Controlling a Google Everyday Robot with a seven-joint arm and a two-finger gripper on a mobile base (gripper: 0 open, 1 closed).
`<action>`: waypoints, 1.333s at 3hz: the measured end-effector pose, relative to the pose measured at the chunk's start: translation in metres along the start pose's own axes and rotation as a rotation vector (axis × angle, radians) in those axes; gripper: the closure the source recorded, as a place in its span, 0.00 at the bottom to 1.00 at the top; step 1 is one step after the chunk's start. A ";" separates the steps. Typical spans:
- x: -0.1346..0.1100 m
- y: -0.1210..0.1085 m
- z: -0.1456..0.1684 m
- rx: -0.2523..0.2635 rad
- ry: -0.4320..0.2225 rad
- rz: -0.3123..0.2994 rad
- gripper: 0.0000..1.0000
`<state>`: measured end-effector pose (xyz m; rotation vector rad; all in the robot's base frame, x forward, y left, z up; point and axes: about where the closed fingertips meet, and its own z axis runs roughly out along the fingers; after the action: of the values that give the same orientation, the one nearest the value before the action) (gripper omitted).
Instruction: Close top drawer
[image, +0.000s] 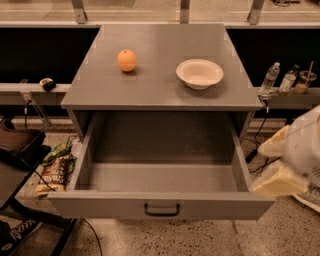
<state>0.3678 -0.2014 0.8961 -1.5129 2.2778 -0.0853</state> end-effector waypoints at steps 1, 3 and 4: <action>0.011 0.038 0.042 0.013 -0.003 -0.004 0.65; 0.091 0.115 0.173 -0.070 0.115 0.004 1.00; 0.110 0.118 0.199 -0.058 0.150 0.015 1.00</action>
Offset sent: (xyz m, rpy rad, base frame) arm -0.0997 -0.0009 -0.2628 -0.0809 0.1658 0.0016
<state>0.3005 -0.2175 0.6498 -1.5664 2.4279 -0.1345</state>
